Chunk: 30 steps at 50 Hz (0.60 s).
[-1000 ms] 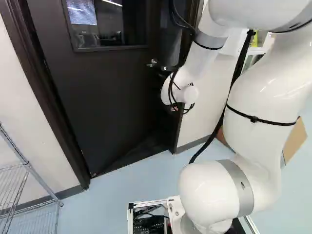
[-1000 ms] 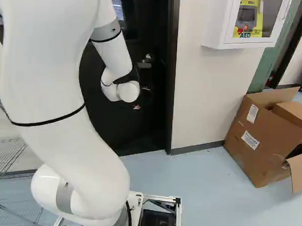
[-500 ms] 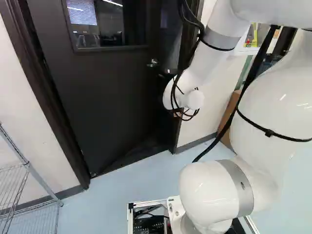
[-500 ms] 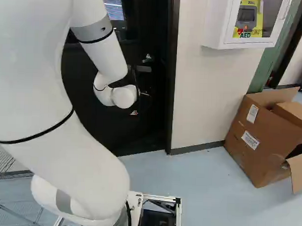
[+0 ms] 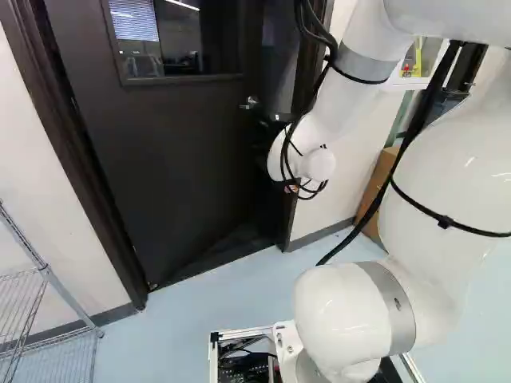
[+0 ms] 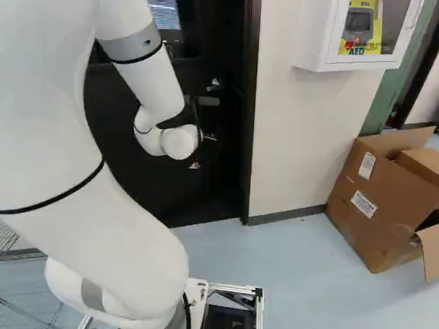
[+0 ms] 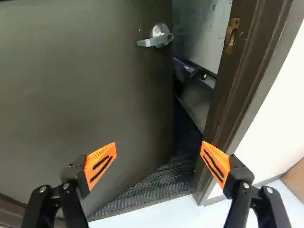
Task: Open the door and move inside
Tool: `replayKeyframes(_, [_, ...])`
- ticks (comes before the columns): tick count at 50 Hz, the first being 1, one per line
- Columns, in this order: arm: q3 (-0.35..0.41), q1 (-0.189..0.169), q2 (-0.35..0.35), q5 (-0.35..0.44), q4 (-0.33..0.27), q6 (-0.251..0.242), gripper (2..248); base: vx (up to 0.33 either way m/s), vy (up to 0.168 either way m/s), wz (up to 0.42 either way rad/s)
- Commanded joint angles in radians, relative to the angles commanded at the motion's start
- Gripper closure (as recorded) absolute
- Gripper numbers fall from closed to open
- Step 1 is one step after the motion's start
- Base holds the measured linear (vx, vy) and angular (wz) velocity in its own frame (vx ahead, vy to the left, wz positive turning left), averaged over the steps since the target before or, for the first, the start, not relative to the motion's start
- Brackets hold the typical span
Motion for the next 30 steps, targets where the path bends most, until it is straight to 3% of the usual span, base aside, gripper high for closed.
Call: replayKeyframes(30, [0.0,0.0,0.0,0.0,0.0,0.0,3,0.043,0.015,-0.018])
